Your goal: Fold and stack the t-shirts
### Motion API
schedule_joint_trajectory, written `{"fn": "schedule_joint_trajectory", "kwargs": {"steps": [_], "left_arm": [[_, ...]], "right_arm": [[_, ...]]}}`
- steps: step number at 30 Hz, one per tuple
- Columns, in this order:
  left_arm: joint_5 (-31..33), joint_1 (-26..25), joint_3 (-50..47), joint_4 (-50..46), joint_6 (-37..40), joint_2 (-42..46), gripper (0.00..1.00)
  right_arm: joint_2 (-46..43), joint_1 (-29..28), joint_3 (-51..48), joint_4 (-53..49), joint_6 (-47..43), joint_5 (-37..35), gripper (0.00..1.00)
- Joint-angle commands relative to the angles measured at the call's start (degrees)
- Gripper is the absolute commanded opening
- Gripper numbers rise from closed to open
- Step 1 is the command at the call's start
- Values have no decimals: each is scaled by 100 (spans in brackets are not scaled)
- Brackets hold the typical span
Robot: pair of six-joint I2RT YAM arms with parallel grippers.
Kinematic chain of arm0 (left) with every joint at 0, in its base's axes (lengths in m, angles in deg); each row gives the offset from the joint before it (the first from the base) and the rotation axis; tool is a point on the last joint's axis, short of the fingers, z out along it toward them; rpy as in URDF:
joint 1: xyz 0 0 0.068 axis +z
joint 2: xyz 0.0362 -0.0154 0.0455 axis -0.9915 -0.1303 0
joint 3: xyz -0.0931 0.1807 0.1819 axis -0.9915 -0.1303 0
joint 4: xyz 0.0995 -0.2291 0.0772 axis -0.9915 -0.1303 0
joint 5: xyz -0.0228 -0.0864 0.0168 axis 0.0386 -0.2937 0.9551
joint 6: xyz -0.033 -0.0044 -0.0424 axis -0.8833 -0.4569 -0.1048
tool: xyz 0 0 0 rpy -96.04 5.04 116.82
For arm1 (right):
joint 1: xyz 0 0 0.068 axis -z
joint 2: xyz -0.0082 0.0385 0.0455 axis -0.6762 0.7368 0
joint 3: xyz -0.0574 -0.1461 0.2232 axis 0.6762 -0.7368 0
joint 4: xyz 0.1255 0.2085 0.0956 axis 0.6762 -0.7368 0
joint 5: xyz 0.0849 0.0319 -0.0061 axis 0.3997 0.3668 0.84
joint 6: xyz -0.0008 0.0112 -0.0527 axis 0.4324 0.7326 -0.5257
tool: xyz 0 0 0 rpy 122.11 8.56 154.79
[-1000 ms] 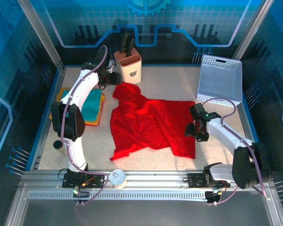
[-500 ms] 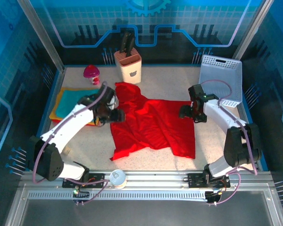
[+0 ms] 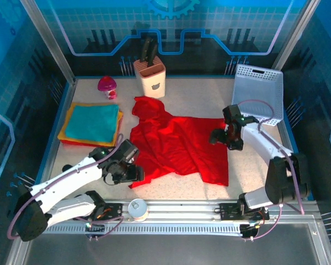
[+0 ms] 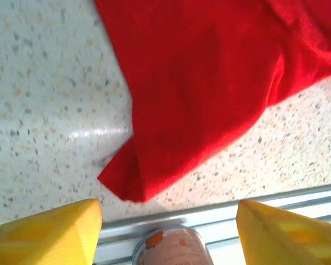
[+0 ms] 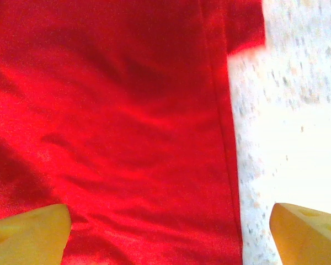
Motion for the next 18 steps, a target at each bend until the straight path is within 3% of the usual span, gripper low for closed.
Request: {"fn": "schedule_joint_trajectory", "kwargs": {"steps": [1,10,18], "left_arm": [[-62,-82,-350,288,-536,-57,67],[94,-246,-594,1498,-755,-831,62],[274,-293,-576,2027,-847,-1159,49]], "right_arm": [[-624,24,-535,-367,381,187,94],[-1829,-338,-1678,-773,1233,377,87],[-1801,-1026,-2134,-548,1801,315,73]]}}
